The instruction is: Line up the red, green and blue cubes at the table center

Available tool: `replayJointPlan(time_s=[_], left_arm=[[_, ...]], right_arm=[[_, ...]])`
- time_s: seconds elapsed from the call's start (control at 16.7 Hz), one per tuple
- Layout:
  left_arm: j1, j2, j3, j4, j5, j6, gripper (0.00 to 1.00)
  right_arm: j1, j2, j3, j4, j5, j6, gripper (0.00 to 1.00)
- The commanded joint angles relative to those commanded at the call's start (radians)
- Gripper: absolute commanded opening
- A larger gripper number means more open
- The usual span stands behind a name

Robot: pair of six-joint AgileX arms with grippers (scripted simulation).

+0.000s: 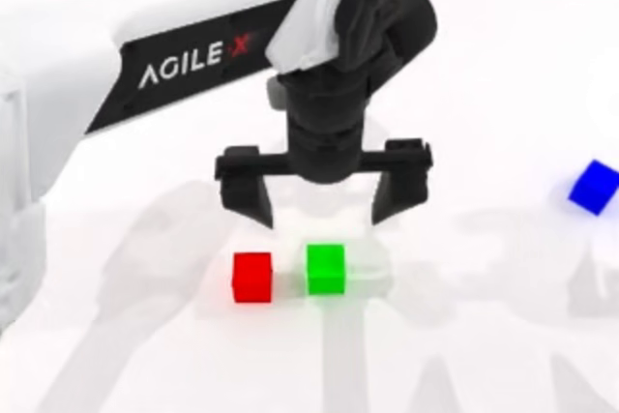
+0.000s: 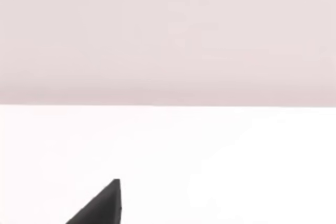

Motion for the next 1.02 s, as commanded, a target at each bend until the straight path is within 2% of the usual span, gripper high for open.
replayJointPlan(time_s=[0.18, 0.42, 0.66, 1.02], left_arm=[[-0.001, -0.006, -0.01, 0.009, -0.001, 0.002, 1.0], [0.061, -0.144, -0.133, 0.1, -0.009, 0.035, 1.0], [0.181, -0.418, -0.385, 0.253, -0.018, 0.099, 1.0], [0.407, -0.965, -0.916, 0.538, -0.021, 0.273, 1.0]], right_arm=[[0.001, 0.009, 0.009, -0.007, -0.001, -0.005, 1.0], [0.009, 0.142, 0.138, -0.097, -0.003, -0.065, 1.0], [0.016, 0.419, 0.382, -0.261, -0.001, -0.175, 1.0], [0.032, 1.053, 0.843, -0.589, 0.004, -0.392, 1.0]])
